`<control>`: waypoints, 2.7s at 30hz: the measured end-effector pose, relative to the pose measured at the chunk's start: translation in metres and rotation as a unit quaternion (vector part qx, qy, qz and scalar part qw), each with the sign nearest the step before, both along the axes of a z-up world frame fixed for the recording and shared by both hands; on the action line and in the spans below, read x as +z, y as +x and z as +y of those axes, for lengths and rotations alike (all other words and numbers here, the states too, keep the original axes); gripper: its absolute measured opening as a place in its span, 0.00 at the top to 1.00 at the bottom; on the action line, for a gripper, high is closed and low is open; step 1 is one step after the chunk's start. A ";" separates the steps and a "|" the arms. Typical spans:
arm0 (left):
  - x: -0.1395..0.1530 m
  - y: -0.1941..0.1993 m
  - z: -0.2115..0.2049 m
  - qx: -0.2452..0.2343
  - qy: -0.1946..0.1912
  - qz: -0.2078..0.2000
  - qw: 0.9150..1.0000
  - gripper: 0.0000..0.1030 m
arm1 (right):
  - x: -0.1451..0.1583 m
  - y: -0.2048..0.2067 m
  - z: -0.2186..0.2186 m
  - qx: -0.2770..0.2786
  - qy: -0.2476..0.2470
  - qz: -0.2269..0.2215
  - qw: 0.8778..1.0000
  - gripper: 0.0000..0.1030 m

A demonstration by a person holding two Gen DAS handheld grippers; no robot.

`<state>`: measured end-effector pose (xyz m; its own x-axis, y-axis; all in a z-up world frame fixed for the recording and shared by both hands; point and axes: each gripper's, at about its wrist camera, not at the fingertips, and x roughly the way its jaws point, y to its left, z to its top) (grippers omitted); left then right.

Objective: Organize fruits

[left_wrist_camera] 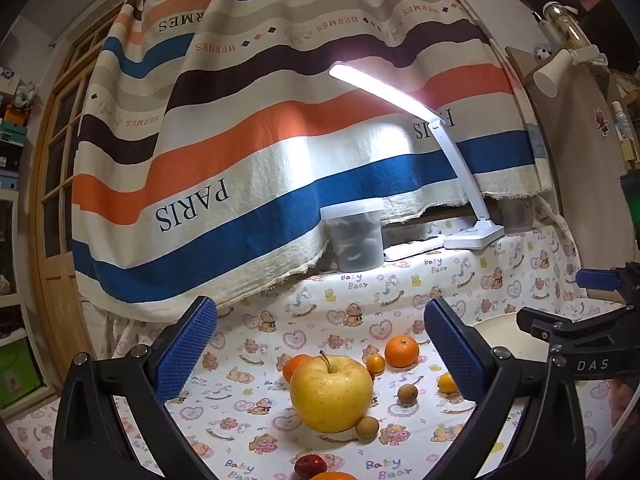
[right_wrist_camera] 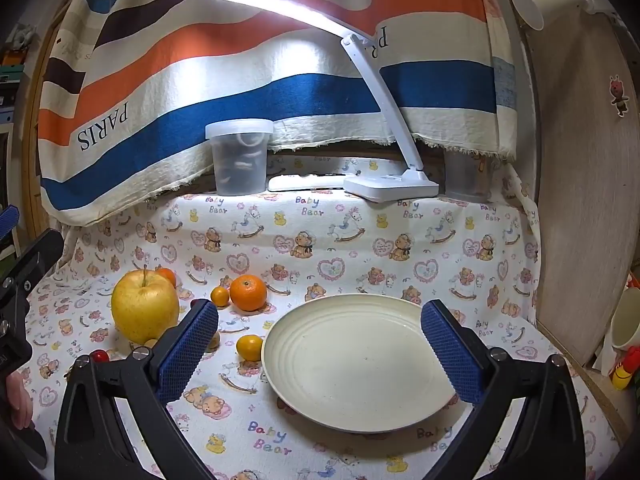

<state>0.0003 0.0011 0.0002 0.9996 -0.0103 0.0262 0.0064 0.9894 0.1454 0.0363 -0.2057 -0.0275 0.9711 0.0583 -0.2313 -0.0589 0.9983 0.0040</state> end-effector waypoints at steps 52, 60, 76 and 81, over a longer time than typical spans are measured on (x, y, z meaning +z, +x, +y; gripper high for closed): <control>0.000 0.008 0.013 0.019 -0.025 0.038 0.999 0.00 | -0.002 0.004 -0.010 -0.006 0.018 0.011 1.000 0.01; 0.024 0.011 0.031 -0.048 -0.058 0.082 0.994 0.00 | 0.000 0.001 -0.018 -0.015 0.041 0.005 0.999 0.01; -0.033 0.031 0.065 -0.078 -0.115 0.346 0.928 0.15 | 0.007 0.001 -0.009 0.030 0.025 0.036 0.999 0.01; -0.050 0.032 0.057 -0.085 -0.117 0.401 0.904 0.23 | 0.006 -0.002 0.000 0.034 0.001 0.029 0.999 0.01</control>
